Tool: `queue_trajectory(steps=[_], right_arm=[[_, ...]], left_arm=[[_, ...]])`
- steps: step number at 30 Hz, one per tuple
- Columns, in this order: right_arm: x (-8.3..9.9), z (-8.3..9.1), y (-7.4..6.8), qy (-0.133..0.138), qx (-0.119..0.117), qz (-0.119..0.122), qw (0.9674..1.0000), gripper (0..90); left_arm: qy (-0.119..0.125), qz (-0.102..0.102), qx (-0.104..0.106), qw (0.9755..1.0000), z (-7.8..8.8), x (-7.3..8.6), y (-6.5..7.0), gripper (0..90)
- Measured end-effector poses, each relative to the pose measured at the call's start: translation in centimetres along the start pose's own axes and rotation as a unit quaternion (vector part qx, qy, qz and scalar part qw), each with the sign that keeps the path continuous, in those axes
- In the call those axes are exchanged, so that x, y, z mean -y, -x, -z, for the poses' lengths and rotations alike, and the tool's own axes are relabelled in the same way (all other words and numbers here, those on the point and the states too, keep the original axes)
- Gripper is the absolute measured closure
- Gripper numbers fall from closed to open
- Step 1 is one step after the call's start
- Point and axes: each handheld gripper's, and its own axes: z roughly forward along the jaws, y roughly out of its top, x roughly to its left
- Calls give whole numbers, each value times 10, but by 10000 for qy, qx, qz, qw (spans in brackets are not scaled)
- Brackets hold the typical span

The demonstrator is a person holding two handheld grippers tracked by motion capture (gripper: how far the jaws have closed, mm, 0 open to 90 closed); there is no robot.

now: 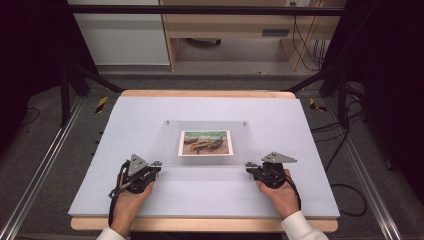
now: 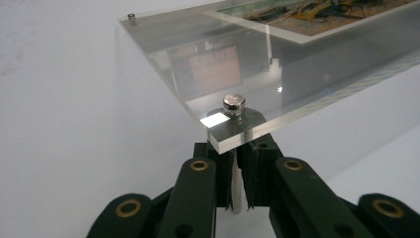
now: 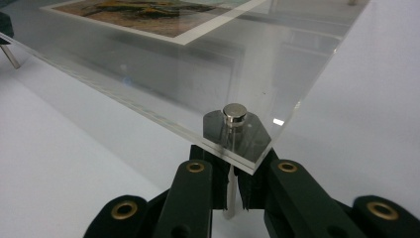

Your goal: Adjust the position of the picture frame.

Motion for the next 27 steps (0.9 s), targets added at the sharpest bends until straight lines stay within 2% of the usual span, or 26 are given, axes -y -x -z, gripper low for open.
queue_trajectory(steps=[13, 17, 18, 20, 21, 25, 27], right_arm=[[0, 1, 0, -7, -16, 19, 10000, 842], [1, 1, 0, -11, -39, -14, 10000, 836], [1, 3, 0, -52, -62, -123, 9999, 793], [1, 4, 1, -42, -78, -117, 9999, 761], [2, 6, 2, -70, -84, -159, 9998, 672], [5, 11, 5, -141, -105, -197, 9997, 535], [5, 14, 5, -122, -125, -211, 9996, 480]], left_arm=[[-31, -22, -4, 10000, 0, 0, -1, 829], [-43, -27, 71, 10000, -1, -1, -2, 821], [-70, -53, 26, 10000, 0, -1, -3, 759], [-33, -48, -8, 10000, 0, -1, -3, 726], [-43, -65, -26, 10000, 1, -2, -3, 652], [-130, -104, 0, 9999, 3, -1, -1, 562], [-125, -129, 107, 9998, 6, -1, -1, 510]])
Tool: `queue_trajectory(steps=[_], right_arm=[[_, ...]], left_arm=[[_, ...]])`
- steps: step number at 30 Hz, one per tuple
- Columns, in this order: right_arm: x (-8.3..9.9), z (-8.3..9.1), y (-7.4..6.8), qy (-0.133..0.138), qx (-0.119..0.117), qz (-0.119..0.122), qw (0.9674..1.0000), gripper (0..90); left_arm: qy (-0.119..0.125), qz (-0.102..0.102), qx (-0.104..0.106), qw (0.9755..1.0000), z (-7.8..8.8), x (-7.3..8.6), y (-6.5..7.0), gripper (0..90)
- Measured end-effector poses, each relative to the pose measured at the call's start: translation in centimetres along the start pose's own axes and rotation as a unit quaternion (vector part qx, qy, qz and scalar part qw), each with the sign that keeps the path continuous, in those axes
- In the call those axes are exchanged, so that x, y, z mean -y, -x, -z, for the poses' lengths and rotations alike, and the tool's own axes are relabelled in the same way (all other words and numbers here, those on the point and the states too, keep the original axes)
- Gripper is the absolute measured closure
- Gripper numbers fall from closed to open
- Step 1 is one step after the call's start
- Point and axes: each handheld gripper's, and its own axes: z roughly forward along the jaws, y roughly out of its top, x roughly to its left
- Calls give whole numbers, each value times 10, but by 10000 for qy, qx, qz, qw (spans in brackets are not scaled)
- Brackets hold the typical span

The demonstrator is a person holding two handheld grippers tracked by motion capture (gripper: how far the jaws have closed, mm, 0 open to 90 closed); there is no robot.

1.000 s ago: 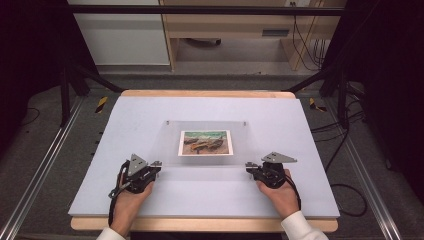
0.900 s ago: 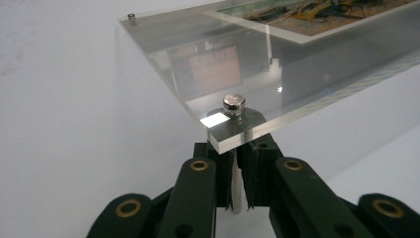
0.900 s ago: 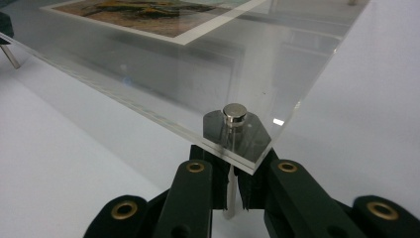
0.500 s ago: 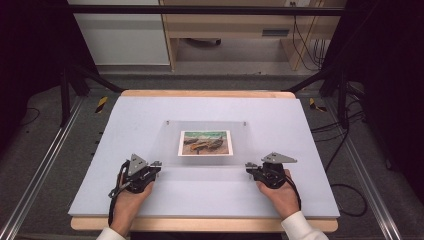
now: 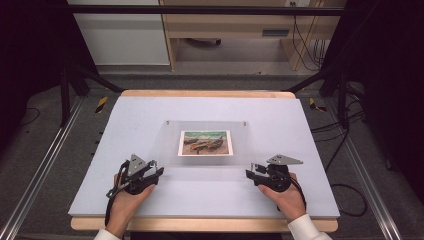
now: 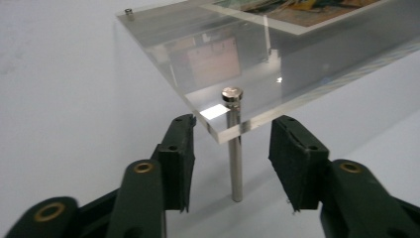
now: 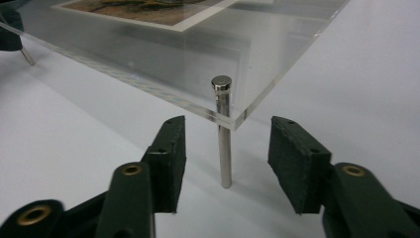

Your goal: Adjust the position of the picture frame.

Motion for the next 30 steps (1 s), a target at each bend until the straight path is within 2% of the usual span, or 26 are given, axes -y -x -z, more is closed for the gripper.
queue_trajectory(steps=[4, 11, 14, 18, 21, 30], right_arm=[[0, 7, -1, 53, -25, 43, 10000, 379], [0, 16, -5, 0, -9, 105, 9999, 221], [-1, 17, -4, -17, -43, 44, 10000, 199], [-2, 21, -4, 38, -105, 15, 9999, 165], [-4, 23, -4, 111, -113, 129, 9998, 142], [-9, 30, -2, 353, -37, 128, 9993, 141]], left_arm=[[37, 50, 45, 10000, 4, -1, 0, 412], [113, 317, 243, 9991, 10, -2, -3, 222], [153, 340, 261, 9990, 14, -4, -3, 183], [216, 421, 273, 9985, 19, -5, -5, 145], [340, 551, 295, 9975, 23, -8, -7, 125], [480, 537, 330, 9969, 25, -11, -6, 115]])
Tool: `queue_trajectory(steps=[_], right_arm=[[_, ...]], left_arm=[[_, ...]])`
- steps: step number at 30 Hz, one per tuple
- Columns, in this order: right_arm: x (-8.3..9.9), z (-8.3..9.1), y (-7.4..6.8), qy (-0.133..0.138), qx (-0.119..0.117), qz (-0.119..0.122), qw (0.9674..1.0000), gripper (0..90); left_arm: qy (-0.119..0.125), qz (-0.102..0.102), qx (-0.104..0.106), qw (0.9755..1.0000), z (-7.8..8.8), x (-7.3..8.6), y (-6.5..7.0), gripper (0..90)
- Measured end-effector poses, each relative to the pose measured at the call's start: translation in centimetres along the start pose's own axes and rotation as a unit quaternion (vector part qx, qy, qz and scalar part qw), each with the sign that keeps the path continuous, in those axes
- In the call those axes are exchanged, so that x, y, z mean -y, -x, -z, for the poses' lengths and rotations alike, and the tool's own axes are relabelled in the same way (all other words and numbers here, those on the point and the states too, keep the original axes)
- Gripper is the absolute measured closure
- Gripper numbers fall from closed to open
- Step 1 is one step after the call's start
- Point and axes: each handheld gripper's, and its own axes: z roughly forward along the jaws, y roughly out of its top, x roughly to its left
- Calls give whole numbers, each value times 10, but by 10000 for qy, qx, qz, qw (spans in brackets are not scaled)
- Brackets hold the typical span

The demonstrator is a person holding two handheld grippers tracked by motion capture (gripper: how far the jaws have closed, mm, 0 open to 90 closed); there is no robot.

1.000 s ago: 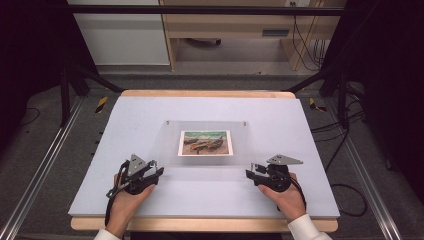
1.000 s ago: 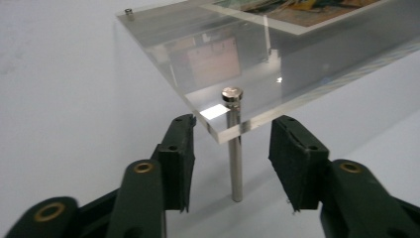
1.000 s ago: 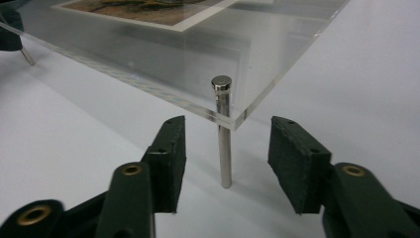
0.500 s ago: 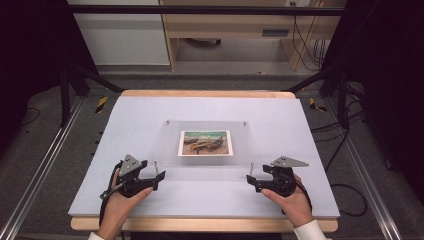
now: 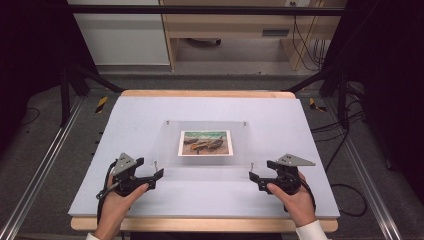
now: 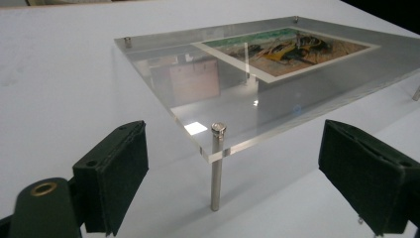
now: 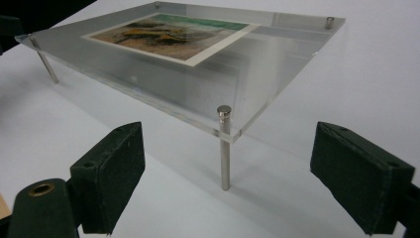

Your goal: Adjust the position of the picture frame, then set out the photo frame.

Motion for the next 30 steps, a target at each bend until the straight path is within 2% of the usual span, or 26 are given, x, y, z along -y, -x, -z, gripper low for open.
queue_trajectory(steps=[8, 12, 17, 21, 26, 30], right_arm=[[-7, 4, 2, 252, 185, -33, 9995, 160], [-10, 4, 1, 284, 242, 18, 9993, 167], [-21, 3, -3, 331, 240, 139, 9991, 180], [-33, -1, -5, 368, 250, 169, 9989, 197], [-49, -11, -1, 236, 221, 163, 9993, 210], [-58, -25, 6, 112, 180, 76, 9997, 206]], left_arm=[[150, 45, -106, 9998, 4, -4, -2, 123], [239, 56, -148, 9996, 6, -7, -3, 131], [347, -85, -208, 9991, 12, -22, 0, 135], [298, -70, -250, 9992, 11, -32, -4, 139], [136, 39, -261, 9996, 0, -49, -14, 155], [51, 241, -52, 9997, -13, -53, -21, 147]])
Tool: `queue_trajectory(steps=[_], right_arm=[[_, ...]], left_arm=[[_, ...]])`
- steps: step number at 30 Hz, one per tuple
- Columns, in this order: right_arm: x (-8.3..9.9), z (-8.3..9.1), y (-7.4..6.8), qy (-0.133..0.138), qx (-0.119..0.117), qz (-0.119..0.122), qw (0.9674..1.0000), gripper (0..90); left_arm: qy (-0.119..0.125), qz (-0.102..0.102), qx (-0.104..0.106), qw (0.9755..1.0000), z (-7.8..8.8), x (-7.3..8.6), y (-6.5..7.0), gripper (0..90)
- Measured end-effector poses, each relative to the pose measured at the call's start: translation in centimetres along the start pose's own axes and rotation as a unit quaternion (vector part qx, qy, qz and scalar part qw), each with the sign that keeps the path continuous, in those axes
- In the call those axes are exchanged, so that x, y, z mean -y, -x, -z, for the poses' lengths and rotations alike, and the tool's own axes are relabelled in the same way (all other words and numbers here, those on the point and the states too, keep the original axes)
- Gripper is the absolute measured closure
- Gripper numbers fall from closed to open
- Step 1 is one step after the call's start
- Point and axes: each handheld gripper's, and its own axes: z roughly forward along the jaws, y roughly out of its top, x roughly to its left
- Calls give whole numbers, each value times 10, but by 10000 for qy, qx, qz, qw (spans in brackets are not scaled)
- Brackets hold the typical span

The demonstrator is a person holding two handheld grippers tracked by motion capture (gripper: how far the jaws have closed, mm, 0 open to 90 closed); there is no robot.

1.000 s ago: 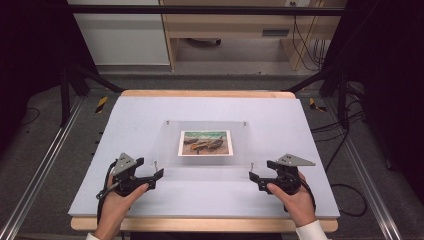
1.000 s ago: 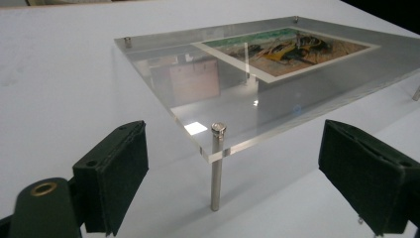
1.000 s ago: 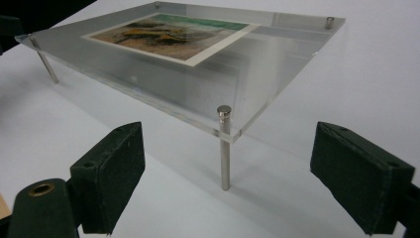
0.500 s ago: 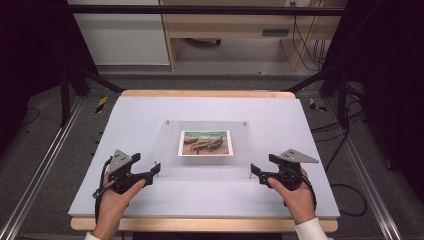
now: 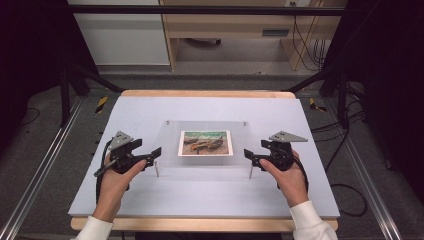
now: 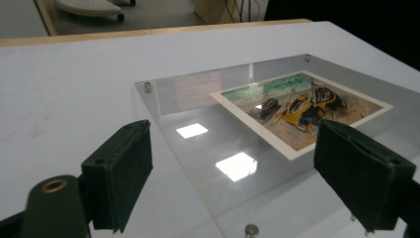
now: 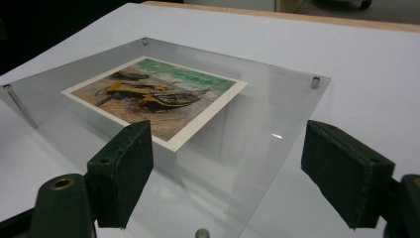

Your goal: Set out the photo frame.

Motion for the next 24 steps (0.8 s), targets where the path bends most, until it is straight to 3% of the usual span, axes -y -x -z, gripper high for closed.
queue_trajectory(steps=[5, 7, 14, 24], right_arm=[[2, -9, 7, -42, -15, -182, 9998, 203], [5, -9, 8, -59, -58, -262, 9996, 216], [8, -15, 6, -199, -73, -278, 9994, 324], [17, -20, 10, -428, -160, -547, 9975, 358]], left_arm=[[11, 181, -40, 9998, -5, 8, -2, 147], [-34, 252, 32, 9997, -7, 10, -2, 146], [-169, 281, 80, 9994, -13, 15, 2, 155], [-314, 341, 65, 9989, -20, 21, 4, 201]])
